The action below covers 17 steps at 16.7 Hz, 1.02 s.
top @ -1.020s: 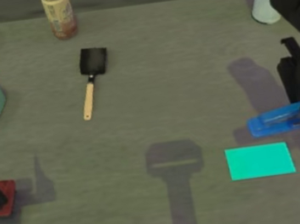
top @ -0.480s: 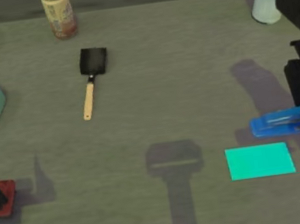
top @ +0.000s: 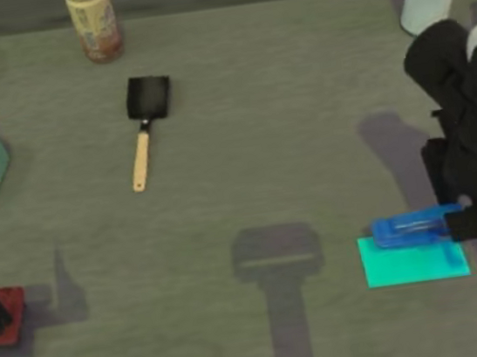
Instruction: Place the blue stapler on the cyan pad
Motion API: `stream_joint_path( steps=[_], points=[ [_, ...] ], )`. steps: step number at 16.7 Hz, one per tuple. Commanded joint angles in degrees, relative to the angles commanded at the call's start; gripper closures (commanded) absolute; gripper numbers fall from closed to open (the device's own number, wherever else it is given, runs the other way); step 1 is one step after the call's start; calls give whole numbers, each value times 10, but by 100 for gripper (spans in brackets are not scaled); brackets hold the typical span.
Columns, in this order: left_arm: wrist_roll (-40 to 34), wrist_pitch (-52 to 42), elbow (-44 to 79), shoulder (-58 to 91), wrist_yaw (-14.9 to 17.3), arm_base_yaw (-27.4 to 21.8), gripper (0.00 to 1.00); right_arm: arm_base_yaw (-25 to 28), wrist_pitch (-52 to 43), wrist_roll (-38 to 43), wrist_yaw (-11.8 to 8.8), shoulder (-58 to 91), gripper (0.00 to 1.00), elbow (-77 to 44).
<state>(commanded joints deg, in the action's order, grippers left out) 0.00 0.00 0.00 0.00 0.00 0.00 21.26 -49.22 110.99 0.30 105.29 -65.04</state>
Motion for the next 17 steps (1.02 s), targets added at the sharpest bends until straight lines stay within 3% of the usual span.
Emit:
stream_joint_path(
  steps=[7,17],
  points=[
    [0,0,0,0,0,0,0,10,53,12,-1,27,100,34],
    [0,0,0,0,0,0,0,10,53,12,-1,27,25,34]
  ],
)
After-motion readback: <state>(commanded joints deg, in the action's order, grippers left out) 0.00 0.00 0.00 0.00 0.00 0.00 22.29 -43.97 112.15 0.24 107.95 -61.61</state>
